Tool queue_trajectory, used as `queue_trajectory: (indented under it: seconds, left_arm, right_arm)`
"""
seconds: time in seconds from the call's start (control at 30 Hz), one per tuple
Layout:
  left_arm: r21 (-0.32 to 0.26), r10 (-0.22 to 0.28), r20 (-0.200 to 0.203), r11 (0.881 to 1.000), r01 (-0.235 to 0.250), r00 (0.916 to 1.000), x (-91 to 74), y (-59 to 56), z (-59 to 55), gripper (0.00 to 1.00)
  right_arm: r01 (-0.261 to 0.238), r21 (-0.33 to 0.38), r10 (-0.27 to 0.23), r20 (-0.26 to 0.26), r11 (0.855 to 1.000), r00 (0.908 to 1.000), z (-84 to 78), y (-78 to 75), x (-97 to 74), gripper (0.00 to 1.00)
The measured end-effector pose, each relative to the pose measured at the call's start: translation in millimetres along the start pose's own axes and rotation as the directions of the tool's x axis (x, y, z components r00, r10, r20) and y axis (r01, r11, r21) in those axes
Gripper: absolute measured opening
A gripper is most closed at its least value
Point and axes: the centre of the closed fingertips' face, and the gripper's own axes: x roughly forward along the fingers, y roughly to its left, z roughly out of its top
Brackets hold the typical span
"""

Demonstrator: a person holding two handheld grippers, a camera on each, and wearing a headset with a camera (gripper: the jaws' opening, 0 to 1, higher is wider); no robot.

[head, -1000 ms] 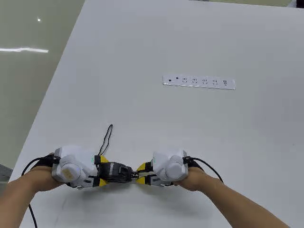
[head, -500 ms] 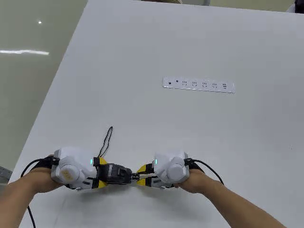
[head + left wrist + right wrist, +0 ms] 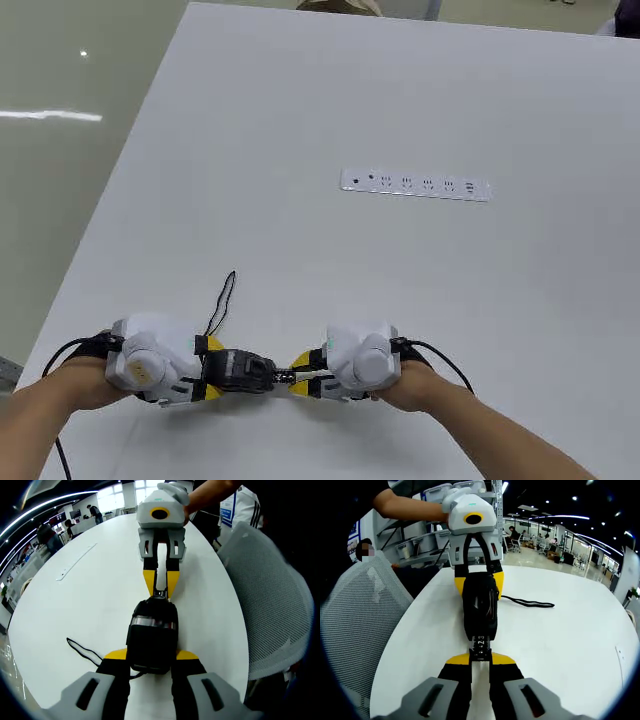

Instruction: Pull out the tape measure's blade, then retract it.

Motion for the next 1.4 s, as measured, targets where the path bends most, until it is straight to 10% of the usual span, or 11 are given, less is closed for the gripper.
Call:
queue_trajectory:
  seconds: [1.4]
  left_arm:
    - [-0.005, 0.005, 0.000, 1.000, -0.005, 1.0000, -0.3, -2.0, 0.3, 0.27]
  right_arm:
    - [0.002, 0.015, -0.002, -0.008, 1.000, 1.0000, -10.7, 2.7, -24.6, 0.10]
